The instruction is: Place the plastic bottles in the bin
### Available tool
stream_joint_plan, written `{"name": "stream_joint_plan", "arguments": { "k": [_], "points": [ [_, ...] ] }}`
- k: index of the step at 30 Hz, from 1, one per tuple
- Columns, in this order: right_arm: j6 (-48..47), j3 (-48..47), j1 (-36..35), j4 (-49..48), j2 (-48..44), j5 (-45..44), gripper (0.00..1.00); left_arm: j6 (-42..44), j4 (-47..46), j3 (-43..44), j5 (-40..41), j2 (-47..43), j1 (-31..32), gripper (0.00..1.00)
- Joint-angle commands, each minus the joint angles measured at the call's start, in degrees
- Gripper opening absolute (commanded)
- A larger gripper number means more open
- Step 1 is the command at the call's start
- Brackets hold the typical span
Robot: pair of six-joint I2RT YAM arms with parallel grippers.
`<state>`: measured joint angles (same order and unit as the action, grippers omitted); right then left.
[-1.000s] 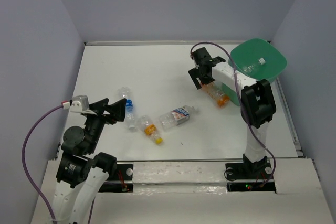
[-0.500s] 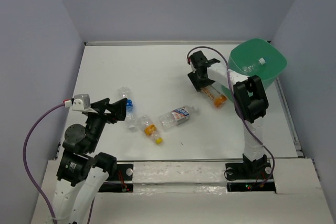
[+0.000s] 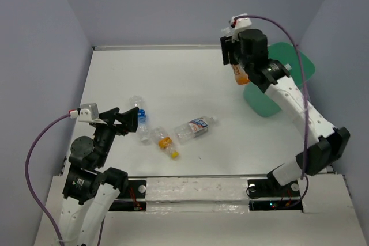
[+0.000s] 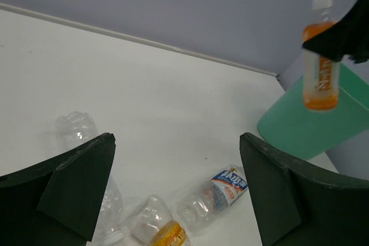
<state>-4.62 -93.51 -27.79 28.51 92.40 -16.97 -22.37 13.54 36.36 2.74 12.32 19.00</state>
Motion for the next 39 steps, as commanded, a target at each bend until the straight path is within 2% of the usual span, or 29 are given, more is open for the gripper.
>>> {"name": "stream_joint_plan", "arguments": {
  "k": [1, 6, 12, 16, 18, 19, 20, 21, 22, 26, 28, 31, 34, 35, 39],
  "points": [
    [-0.2, 3.9, -0.2, -19.8, -12.2, -9.8, 0.58, 0.7, -2.4, 0.7, -1.0, 0.3, -0.4, 0.99],
    [0.6, 7.3, 7.7, -32.5, -17.8, -15.6, 0.57, 0.7, -2.4, 0.6, -1.1, 0.2, -0.4, 0.99],
    [-0.4, 12.2, 16.4, -41.8, -16.4, -18.0, 0.57, 0.7, -2.4, 0.7, -1.0, -0.5, -0.4, 0.99],
    [4.4, 18.0, 22.9, -42.8, -15.8, -11.0, 0.58, 0.7, -2.4, 0.7, -1.1, -0.7, -0.4, 0.99],
    [6.2, 20.8, 22.9, -43.5, -15.8, -11.0, 0.63, 0.7, -2.4, 0.7, -1.1, -0.7, -0.3, 0.99],
    [6.3, 21.4, 22.9, -43.5, -16.1, -11.4, 0.68, 0.7, -2.4, 0.7, -1.1, -0.7, -0.3, 0.99],
    [6.4, 22.7, 22.9, -43.9, -16.5, -11.6, 0.86, 0.7, -2.5, 0.7, -1.0, -0.8, -0.4, 0.99],
    [6.4, 22.8, 22.9, -44.2, -16.9, -12.0, 0.95, 0.7, -2.4, 0.7, -1.1, -0.7, -0.3, 0.99],
    [6.4, 22.7, 22.9, -43.5, -17.7, -11.7, 1.0, 0.7, -2.4, 0.7, -1.1, -0.6, -0.2, 0.99],
    [8.8, 20.0, 22.9, -37.1, -20.6, -5.4, 1.0, 0.7, -2.6, 0.6, -1.2, -0.5, -0.2, 0.99],
    [11.4, 18.7, 21.6, -32.9, -22.5, 0.1, 0.99, 0.6, -2.5, 0.7, -1.0, -0.5, -0.2, 0.99],
    [11.5, 17.6, 12.7, -28.9, -23.1, 1.6, 0.98, 0.7, -2.5, 0.7, -0.9, 0.0, -0.5, 0.99],
    [13.0, 16.7, 3.7, -23.9, -19.6, 1.5, 0.97, 0.8, -1.9, 1.3, 0.5, 0.9, -0.7, 0.99],
    [13.9, 16.5, -2.1, -23.0, -16.4, 2.4, 0.97, 1.1, -1.9, 1.5, 1.4, 1.3, -0.8, 0.99],
    [17.9, 13.8, -14.0, -23.5, -8.6, 2.2, 0.98, 2.2, -1.9, 3.0, 3.5, 2.4, -0.7, 0.99]
  ]
}}
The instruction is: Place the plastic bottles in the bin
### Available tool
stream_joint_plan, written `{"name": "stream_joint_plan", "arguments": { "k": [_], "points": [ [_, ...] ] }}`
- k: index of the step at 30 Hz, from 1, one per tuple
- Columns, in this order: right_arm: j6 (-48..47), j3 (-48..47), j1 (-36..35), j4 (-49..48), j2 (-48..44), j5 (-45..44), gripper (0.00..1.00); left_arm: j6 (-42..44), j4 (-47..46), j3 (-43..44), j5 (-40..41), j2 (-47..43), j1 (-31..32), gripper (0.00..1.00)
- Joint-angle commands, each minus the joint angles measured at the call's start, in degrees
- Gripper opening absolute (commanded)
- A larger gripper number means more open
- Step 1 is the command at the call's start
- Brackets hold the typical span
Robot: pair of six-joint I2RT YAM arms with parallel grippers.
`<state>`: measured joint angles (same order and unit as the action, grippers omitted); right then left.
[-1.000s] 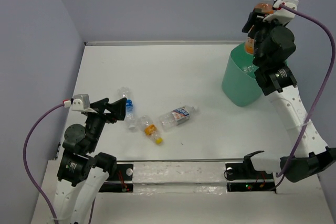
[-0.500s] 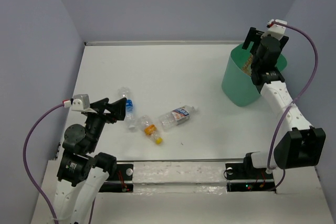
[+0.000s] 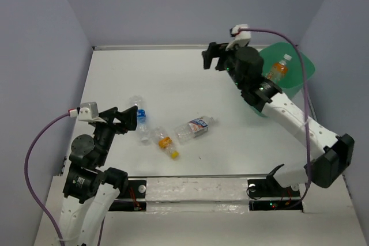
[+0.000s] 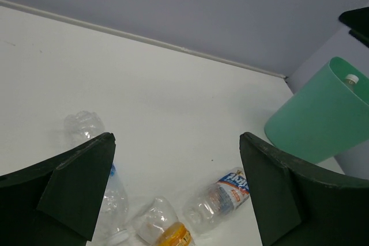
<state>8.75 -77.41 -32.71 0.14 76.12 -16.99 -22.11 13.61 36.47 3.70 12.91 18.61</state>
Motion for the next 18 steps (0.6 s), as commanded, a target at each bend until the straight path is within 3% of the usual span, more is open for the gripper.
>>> {"name": "stream_joint_plan", "arguments": {
  "k": [1, 9, 18],
  "points": [
    [5.4, -3.6, -10.6, 4.9, 12.0, 3.3, 0.99, 2.4, -2.2, 3.7, 3.1, 2.0, -0.3, 0.99],
    [15.1, -20.5, -20.8, 7.6, 32.2, 6.4, 0.99, 2.9, -2.8, 2.7, 8.2, -0.2, -0.3, 0.99],
    [24.5, -38.2, -23.7, 13.0, 54.0, 10.8, 0.99, 2.9, -2.5, 2.3, 6.3, -0.8, 0.0, 0.99]
  ]
}}
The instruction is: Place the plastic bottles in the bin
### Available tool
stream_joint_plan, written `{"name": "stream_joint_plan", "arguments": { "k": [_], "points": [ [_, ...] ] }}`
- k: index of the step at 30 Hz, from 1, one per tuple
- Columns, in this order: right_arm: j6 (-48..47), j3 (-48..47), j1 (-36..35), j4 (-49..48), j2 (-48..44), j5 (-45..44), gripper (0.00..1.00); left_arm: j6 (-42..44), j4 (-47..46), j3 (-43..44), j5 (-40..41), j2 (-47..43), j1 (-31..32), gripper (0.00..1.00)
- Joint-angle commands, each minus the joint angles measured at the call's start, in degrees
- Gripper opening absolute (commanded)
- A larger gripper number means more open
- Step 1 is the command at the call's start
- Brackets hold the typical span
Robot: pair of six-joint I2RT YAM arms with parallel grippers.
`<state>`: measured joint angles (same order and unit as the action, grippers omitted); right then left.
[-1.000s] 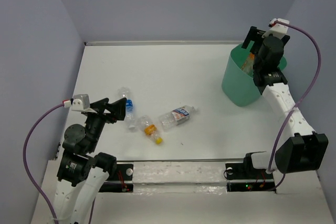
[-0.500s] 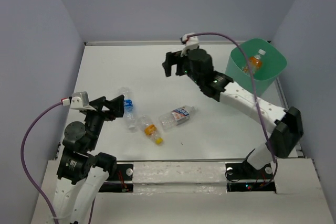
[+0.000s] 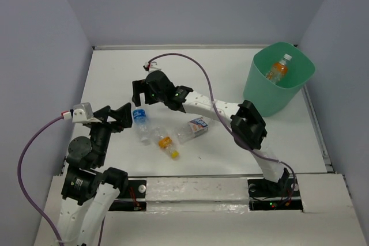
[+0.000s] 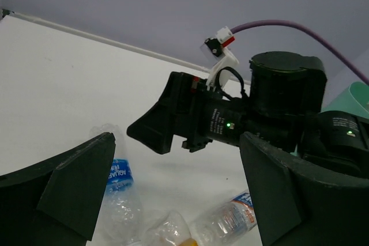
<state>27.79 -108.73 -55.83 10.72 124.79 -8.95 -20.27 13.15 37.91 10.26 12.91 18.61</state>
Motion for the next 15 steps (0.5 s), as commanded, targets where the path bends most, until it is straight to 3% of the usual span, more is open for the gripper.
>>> {"name": "stream_joint_plan", "arguments": {
  "k": [1, 8, 13, 15],
  "points": [
    [6.0, -8.2, -0.6, 3.0, 6.8, 2.8, 0.99, 1.0, -2.2, 0.8, -0.3, -0.9, 0.2, 0.99],
    [8.6, -15.3, -1.1, 4.3, 15.6, 4.4, 0.96, 0.9, -2.2, 0.8, -0.4, -1.6, 1.1, 0.99],
    [11.0, -22.0, -1.1, 4.5, 21.6, 8.2, 0.84, 0.8, -2.2, 0.8, -0.9, -1.9, 1.3, 0.99],
    [11.7, -22.9, -1.1, 4.3, 22.9, 8.4, 0.71, 0.9, -2.2, 0.8, -1.0, -1.9, 1.3, 0.99]
  ]
}}
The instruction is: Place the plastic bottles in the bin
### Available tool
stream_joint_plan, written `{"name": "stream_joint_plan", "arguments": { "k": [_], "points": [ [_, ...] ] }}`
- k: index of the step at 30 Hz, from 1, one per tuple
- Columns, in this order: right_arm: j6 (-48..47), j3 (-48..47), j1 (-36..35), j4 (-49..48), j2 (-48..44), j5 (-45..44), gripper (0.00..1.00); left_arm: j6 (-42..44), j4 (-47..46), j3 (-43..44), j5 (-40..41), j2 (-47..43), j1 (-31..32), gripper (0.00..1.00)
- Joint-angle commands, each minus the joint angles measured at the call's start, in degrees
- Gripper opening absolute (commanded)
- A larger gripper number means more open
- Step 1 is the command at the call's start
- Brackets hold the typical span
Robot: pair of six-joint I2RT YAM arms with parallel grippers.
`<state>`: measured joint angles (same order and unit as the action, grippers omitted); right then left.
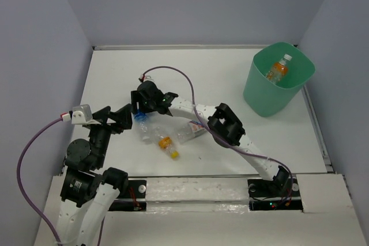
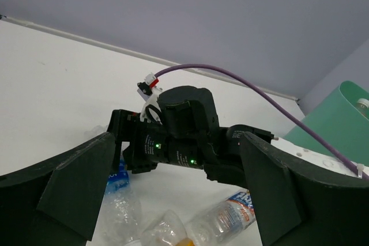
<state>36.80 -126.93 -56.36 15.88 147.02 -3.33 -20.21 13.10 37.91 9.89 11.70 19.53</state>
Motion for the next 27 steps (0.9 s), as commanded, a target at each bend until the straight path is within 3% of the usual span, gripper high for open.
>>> {"name": "stream_joint_plan", "arguments": {
  "k": [1, 2, 4, 12, 17, 18, 23, 27],
  "points": [
    [3.4, -5.6, -0.6, -1.0, 1.2, 2.9, 0.66, 0.8, -2.1, 0.7, -0.7, -0.6, 0.5, 0.99],
    [3.9, -5.8, -0.6, -2.4, 1.3, 3.9, 0.57, 0.9, -2.2, 0.7, -0.7, -0.5, 0.6, 0.99],
    [5.1, -5.7, -0.6, -4.4, 1.3, 5.6, 0.54, 0.8, -2.2, 0.7, -0.7, -0.5, 0.5, 0.99],
    [-0.6, -1.4, 0.8, -14.5, -10.2, 3.7, 0.52, 0.8, -1.8, 0.8, 0.3, 0.2, 0.6, 0.99],
    [-5.7, 13.9, 5.5, -22.5, -30.7, -2.9, 0.49, 0.8, -1.9, 0.7, 0.2, -0.9, 0.5, 0.99],
    [-6.8, 20.4, 7.6, -23.3, -34.5, -4.2, 0.49, 0.7, -1.9, 0.7, 0.1, -0.9, 0.4, 0.99],
    [-20.5, 37.6, 15.9, -24.9, -60.0, -17.4, 0.46, 0.8, -2.3, 0.5, -0.9, -1.3, 0.5, 0.99],
    [-32.0, 46.0, 26.6, -24.6, -72.6, -29.5, 0.46, 1.0, -2.7, 0.2, -1.9, -1.3, 0.4, 0.99]
  ]
}}
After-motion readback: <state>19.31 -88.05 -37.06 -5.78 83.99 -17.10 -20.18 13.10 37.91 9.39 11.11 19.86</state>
